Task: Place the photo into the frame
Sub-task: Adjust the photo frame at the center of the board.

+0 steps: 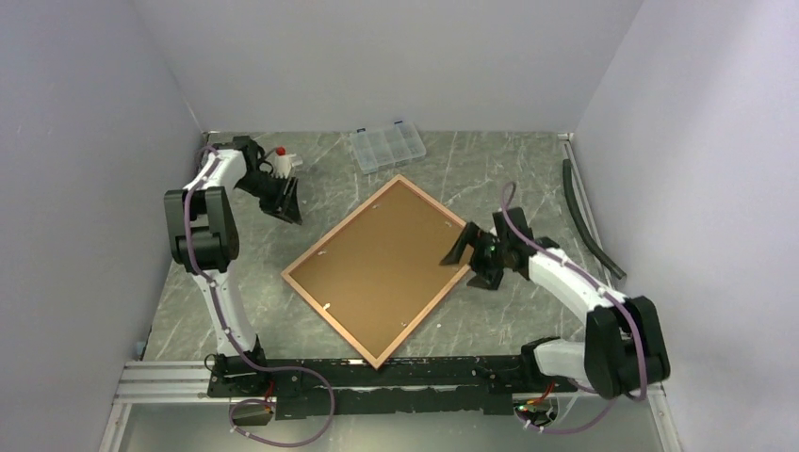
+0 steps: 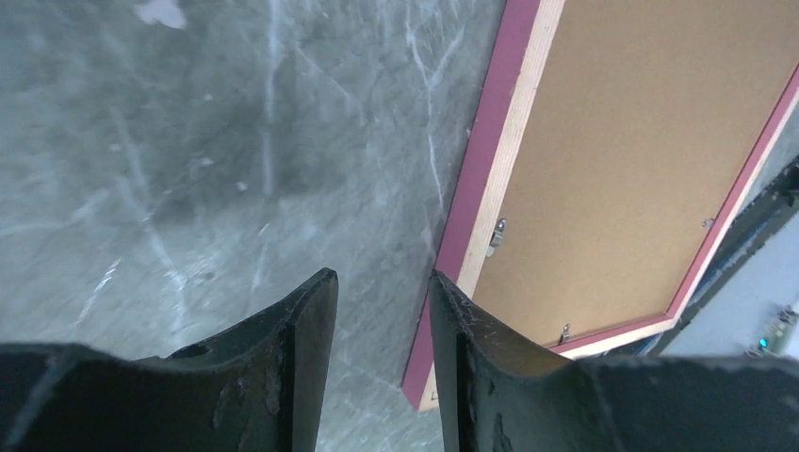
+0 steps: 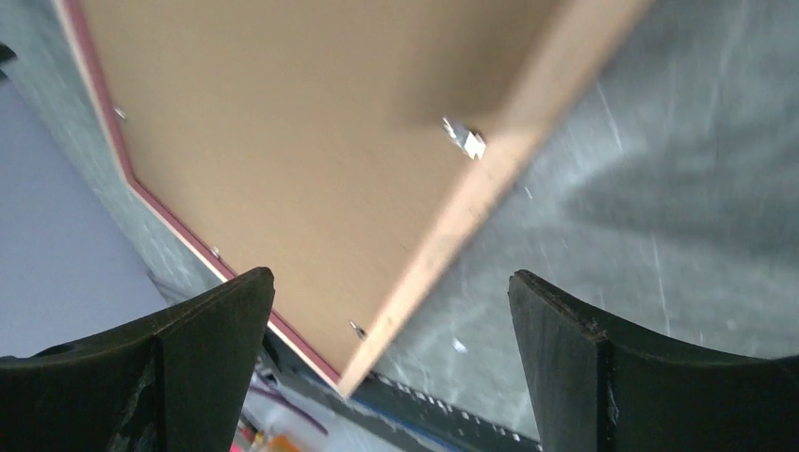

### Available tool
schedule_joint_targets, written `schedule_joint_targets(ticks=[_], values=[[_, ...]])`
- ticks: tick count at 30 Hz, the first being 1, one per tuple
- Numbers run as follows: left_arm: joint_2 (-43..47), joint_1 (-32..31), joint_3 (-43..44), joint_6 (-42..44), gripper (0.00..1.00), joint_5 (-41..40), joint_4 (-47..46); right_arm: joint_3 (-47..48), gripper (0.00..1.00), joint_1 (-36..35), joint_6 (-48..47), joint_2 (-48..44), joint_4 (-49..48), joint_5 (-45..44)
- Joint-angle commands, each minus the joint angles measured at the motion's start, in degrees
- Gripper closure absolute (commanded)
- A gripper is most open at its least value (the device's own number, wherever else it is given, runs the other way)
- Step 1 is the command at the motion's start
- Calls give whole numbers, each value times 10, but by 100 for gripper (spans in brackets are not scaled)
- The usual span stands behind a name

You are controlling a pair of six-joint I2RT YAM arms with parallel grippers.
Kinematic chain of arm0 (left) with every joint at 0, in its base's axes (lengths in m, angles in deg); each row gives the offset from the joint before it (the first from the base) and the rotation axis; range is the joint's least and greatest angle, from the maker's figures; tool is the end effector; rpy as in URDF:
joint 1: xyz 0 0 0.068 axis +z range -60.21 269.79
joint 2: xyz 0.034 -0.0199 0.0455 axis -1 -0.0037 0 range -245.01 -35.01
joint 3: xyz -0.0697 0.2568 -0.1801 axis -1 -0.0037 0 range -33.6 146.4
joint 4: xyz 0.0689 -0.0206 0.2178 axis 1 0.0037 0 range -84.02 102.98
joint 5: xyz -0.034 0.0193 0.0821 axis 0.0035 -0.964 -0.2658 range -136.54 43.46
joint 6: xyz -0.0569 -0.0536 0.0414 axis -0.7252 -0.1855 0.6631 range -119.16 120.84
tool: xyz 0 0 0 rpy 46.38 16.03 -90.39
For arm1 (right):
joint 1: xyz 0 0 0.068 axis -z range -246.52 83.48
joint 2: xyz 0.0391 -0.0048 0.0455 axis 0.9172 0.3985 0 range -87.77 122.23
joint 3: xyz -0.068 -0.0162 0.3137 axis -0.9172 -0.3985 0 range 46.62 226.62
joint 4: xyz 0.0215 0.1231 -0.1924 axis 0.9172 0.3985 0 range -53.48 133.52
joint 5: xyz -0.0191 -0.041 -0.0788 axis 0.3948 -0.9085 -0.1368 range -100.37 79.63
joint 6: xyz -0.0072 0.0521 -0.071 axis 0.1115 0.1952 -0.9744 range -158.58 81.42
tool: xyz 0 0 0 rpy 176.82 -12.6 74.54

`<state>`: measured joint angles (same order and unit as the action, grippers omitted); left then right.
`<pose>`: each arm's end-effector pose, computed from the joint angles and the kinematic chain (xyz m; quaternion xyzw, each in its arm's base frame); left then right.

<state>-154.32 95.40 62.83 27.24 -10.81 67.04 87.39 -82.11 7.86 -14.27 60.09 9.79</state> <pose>0.4080 -0.0060 0.2236 0.1874 0.9319 -0.2806 0.1327 0.2068 0.0859 0.2284 0.2017 0.9218 0.2907 0.1583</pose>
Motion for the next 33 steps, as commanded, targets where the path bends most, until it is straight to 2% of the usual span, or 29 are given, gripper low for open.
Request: schedule_joint_targets(ticks=[1,6,11,16,20,28,31,33], values=[[-9,-12,-20,3,54,49,2,-78,0,-4,41,-74,-10,50],[-12,-13,-74,40,59,81,20,-106,0,-4,48,-51,-53,76],[-13,-30,-142,55,68,35,-4,-55,0,17,21,11,-62,71],[-10,-36,-169,60,79,45,-4,-14,0,72,7,52,-79,91],[7,-60,-192,61,81,67,-1,-1,0,108,7,90,-105,110],[24,-151,-244,34,83,116,-17,76,0,150,-19,153,-88,97],[28,-162,-258,14,85,127,-32,103,0,152,-25,165,-75,71],[32,-161,-258,-4,86,129,-41,131,0,150,-44,156,-38,21]])
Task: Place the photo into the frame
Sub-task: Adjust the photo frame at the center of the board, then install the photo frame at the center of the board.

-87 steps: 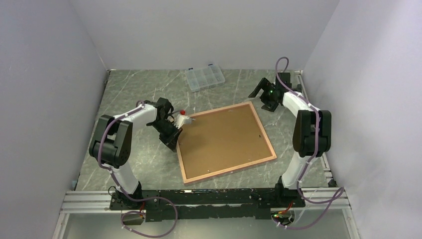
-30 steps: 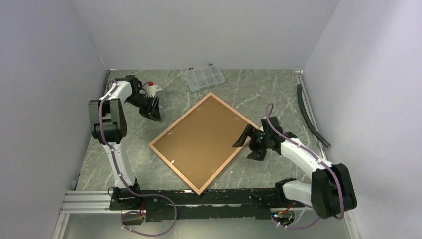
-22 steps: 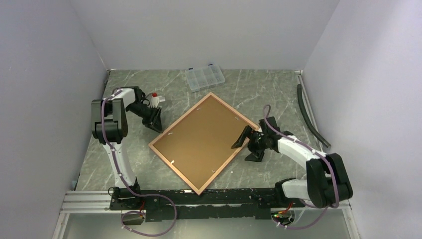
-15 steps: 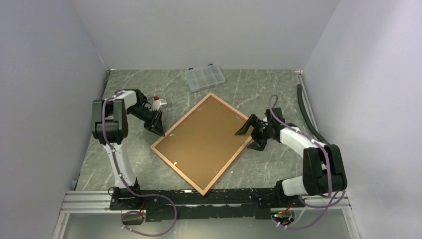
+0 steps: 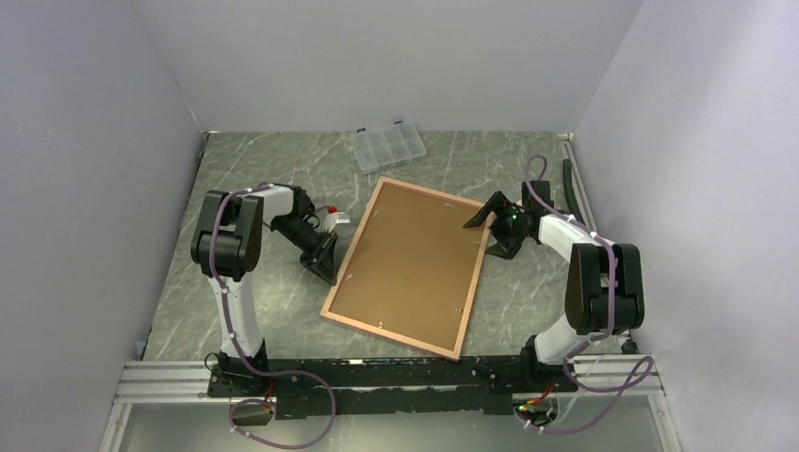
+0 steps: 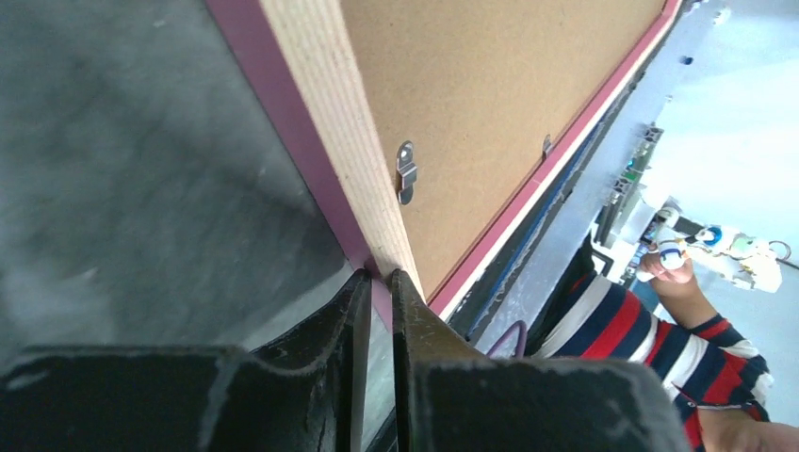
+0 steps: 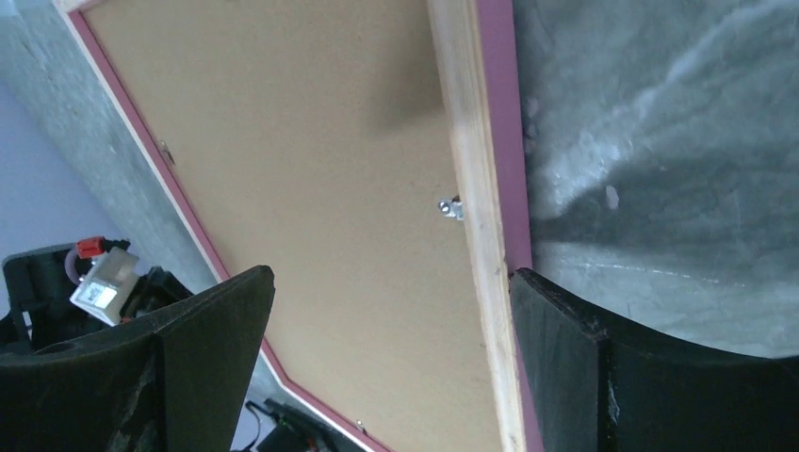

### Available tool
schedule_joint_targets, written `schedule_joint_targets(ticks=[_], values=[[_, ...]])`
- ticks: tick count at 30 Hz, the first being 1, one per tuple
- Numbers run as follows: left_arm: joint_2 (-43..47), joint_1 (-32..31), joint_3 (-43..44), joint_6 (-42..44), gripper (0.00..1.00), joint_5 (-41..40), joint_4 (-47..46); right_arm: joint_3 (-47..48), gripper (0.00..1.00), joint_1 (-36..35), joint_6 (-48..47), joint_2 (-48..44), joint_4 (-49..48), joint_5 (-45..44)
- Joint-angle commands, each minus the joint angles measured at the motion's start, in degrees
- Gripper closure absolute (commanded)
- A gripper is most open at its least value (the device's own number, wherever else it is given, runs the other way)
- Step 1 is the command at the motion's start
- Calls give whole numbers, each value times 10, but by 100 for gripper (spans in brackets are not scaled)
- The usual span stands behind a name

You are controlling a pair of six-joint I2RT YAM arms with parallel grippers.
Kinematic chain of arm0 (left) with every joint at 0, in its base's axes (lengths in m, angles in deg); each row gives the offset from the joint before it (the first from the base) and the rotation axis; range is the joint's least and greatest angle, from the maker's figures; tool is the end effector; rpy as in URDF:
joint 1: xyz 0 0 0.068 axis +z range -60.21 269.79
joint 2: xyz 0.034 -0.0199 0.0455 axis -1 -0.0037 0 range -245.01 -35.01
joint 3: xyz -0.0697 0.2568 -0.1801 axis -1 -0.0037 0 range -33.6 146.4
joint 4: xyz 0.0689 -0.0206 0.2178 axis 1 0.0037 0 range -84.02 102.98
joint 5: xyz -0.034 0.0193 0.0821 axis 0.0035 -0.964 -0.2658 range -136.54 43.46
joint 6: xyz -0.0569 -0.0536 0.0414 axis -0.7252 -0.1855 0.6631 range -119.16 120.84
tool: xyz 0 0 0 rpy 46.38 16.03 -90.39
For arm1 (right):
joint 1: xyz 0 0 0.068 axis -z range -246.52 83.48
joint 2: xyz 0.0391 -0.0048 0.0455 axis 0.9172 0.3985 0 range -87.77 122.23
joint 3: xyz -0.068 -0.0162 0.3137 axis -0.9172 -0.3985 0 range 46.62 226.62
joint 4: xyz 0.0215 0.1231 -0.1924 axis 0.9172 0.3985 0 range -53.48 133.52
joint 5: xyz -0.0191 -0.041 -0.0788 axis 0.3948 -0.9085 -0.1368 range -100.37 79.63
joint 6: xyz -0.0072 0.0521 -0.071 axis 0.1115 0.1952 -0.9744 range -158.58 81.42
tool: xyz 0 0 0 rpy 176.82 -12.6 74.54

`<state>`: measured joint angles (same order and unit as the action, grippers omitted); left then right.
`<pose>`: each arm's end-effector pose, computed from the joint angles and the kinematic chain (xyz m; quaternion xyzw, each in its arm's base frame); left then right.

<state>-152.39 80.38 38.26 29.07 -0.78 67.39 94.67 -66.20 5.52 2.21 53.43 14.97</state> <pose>0.3037 -0.1074 0.1609 -0.2397 -0.8810 0.4016 0.0710 0.2918 0.0321 0.2075 0.3007 0.8923 0.2938 0.1644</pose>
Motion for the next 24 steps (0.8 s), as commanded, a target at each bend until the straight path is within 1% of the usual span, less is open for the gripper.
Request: schedule_joint_targets(ticks=[1,3,4,6,9,12,13,17,20,24], values=[[16,-8,-14,-31,86,31,-49,71,0,-12,-30,-22,49,-61],[22,-3,-10,-48,85,41,-52,88,1,-27,-40,-57,79,-114],[25,0,-8,-60,85,41,-59,89,1,-36,-40,-72,79,-123],[28,4,-5,-79,84,36,-77,90,5,-65,-31,-87,78,-112],[18,9,1,-97,83,32,-98,92,6,-147,-5,-86,56,-96],[0,10,3,-106,83,30,-111,89,9,-246,40,-53,-6,-62],[-5,10,4,-106,83,29,-114,94,10,-277,56,-29,-26,-53],[-14,10,1,-99,84,23,-117,131,13,-374,87,45,-68,-60],[-14,13,-3,-94,84,25,-117,158,15,-417,114,93,-89,-67],[-11,21,-2,-92,85,29,-111,164,16,-462,169,127,-137,-87]])
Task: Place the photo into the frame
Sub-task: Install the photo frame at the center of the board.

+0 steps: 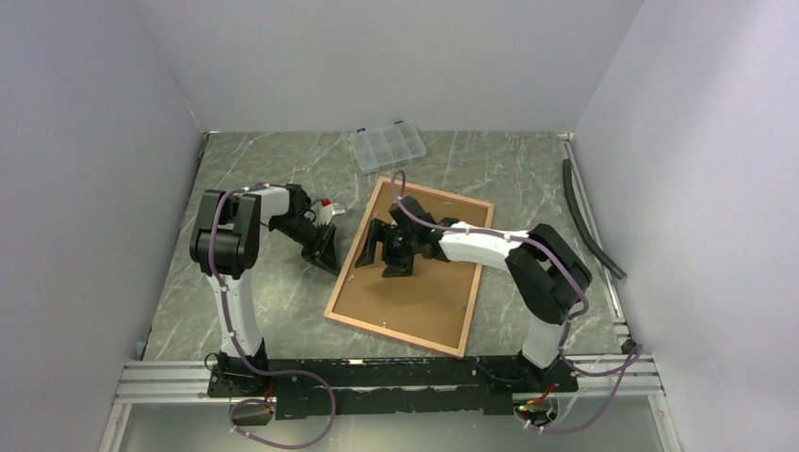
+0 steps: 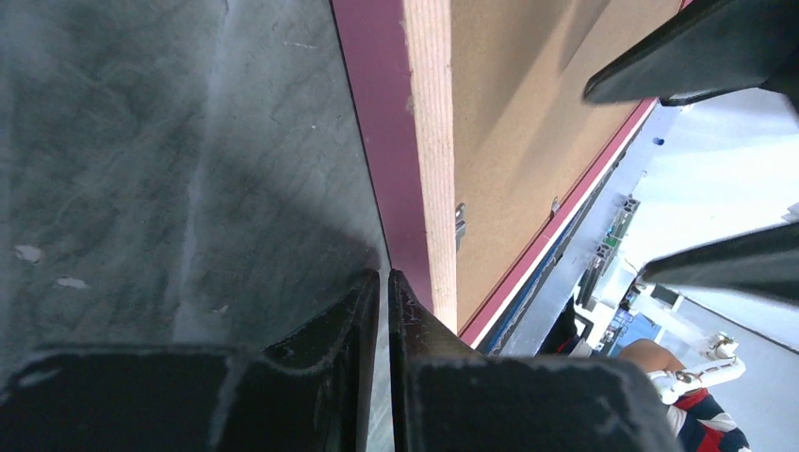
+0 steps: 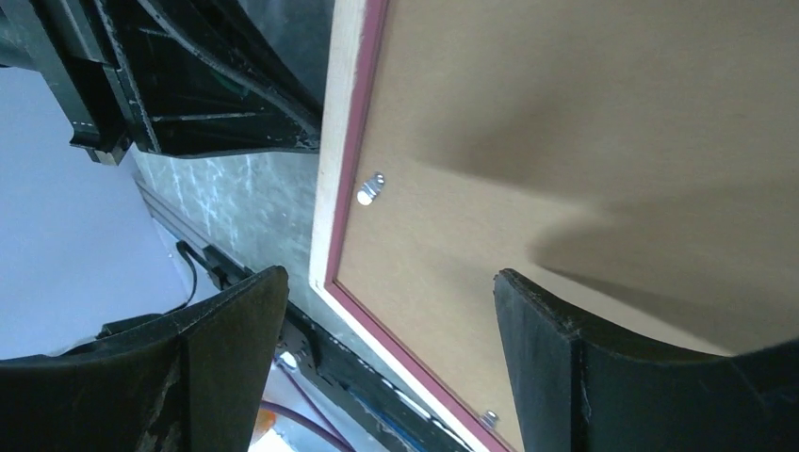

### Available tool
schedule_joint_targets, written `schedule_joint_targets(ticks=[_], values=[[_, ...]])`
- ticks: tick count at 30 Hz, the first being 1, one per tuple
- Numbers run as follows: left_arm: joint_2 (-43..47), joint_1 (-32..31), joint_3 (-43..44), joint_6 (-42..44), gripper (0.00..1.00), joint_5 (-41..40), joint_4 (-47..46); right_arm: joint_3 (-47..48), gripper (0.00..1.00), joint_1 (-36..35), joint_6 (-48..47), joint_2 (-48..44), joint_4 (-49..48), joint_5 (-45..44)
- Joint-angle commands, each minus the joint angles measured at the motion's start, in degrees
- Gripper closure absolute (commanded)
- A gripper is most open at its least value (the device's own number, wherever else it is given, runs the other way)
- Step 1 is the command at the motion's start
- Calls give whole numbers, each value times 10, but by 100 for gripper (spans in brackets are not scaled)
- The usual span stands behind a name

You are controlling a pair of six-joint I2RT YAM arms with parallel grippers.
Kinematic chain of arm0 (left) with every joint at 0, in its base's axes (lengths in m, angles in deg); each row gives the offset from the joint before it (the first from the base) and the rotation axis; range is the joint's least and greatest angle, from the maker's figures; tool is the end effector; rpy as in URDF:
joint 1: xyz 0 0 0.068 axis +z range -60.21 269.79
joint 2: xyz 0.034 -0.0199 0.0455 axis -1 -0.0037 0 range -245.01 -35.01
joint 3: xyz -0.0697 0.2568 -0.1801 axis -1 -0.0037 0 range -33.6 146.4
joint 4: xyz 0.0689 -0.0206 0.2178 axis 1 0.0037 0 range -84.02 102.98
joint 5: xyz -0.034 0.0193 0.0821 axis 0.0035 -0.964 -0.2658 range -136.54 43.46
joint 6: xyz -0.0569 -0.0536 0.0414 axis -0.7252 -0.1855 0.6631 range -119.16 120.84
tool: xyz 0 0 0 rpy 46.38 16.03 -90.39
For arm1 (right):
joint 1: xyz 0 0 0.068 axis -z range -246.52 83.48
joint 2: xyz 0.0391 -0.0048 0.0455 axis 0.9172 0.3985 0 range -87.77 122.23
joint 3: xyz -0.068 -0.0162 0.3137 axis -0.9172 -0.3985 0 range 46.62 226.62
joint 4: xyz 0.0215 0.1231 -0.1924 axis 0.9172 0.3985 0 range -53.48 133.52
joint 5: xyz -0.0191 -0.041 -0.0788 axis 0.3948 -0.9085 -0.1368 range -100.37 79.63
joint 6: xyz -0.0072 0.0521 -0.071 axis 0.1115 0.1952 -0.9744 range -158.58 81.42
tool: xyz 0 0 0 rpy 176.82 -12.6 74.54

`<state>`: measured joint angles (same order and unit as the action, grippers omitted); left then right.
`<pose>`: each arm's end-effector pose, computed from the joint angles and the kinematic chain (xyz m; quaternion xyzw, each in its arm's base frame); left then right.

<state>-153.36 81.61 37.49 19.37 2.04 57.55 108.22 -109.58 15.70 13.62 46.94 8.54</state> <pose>0.3248 -0.1062 0.1514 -0.1790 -0.8915 0.4148 0.0330 0.2580 0.2761 0.2188 0.0350 0.9285 0.3541 0.1057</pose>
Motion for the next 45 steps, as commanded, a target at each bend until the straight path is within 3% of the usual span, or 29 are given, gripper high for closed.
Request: schedule_joint_targets(ticks=[1,4,7,12,15,28,45], values=[[-1,13,9,6,85,5,-9,28,17,-36,79,16,-81,-33],[3,37,22,14,83,20,13,18,17,-50,118,19,-101,-55],[17,57,32,32,74,45,38,2,18,-60,159,16,-126,-71],[33,53,23,78,61,94,78,-14,19,-75,224,24,-162,-94],[32,43,9,98,59,91,84,-22,20,-84,262,31,-176,-111],[1,16,-7,106,66,42,56,-43,21,-100,351,56,-192,-133],[-1,10,-2,126,68,71,76,-26,25,-100,352,86,-182,-128]])
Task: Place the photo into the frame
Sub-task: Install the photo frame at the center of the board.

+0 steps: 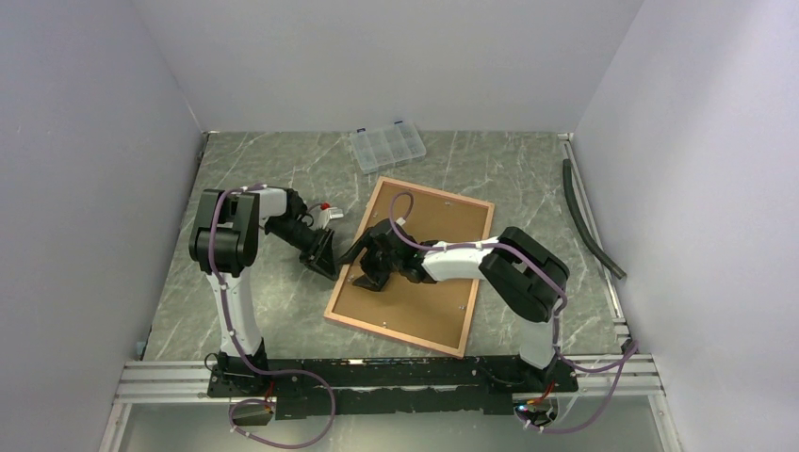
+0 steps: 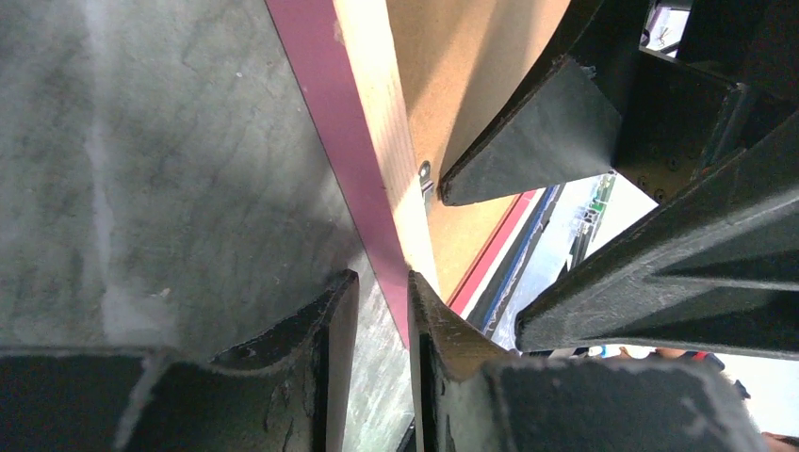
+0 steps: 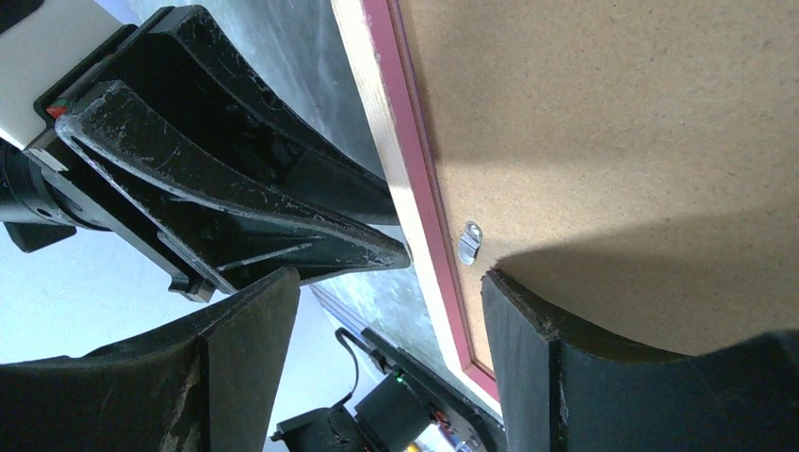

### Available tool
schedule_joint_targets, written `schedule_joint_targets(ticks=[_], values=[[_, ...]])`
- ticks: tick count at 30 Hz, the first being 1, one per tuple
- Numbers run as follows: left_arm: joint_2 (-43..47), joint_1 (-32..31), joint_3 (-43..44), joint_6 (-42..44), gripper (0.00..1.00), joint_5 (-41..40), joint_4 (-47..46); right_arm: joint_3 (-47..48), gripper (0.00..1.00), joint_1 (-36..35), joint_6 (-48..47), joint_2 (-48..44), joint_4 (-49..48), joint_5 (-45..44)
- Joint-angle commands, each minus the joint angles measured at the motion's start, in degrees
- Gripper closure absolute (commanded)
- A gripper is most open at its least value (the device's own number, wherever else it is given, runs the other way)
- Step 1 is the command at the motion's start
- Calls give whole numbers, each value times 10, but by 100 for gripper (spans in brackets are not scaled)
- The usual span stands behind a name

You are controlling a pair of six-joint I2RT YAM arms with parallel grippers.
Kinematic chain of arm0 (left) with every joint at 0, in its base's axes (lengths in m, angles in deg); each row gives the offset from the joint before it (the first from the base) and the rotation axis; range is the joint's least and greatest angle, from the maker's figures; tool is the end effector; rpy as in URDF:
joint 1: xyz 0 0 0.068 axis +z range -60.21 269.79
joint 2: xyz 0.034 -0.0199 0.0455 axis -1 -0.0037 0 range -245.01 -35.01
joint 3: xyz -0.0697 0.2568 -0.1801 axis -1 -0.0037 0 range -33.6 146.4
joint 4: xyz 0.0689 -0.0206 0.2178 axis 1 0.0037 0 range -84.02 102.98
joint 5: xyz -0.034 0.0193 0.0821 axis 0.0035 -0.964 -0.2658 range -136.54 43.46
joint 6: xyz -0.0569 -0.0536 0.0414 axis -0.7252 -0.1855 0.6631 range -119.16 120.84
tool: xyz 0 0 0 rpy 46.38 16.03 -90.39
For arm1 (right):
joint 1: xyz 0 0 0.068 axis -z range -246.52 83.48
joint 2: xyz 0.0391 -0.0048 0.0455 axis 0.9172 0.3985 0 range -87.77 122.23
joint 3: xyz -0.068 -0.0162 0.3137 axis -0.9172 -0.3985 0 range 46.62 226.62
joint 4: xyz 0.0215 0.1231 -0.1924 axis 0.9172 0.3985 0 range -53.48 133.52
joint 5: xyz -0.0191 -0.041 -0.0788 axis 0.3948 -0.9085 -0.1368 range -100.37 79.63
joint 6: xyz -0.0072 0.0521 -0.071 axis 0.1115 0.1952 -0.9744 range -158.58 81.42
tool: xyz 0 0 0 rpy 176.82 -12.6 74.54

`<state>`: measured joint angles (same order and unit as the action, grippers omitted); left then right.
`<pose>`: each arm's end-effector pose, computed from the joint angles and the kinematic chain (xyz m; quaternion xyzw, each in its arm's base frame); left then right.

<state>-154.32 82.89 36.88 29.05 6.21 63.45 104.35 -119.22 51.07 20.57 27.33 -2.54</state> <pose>0.3134 -0.1009 0.1516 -0.2074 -0.8646 0.4557 0.0436 0.2414 0.3347 0.1866 0.2615 0.8714 0.4086 0.0735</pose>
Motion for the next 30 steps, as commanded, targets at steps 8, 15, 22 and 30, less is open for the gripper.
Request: schedule_joint_targets(ticks=[8,15,22,30], values=[[1,-5,-1,29,69,16,8,25,27,-3,-3,22,17,-38],[0,-6,-3,33,69,17,7,50,29,-3,-12,31,43,-50],[1,-6,-6,42,70,18,8,69,29,-3,-24,39,63,-55],[3,-6,-5,50,70,17,14,79,29,-3,-38,34,63,-60]])
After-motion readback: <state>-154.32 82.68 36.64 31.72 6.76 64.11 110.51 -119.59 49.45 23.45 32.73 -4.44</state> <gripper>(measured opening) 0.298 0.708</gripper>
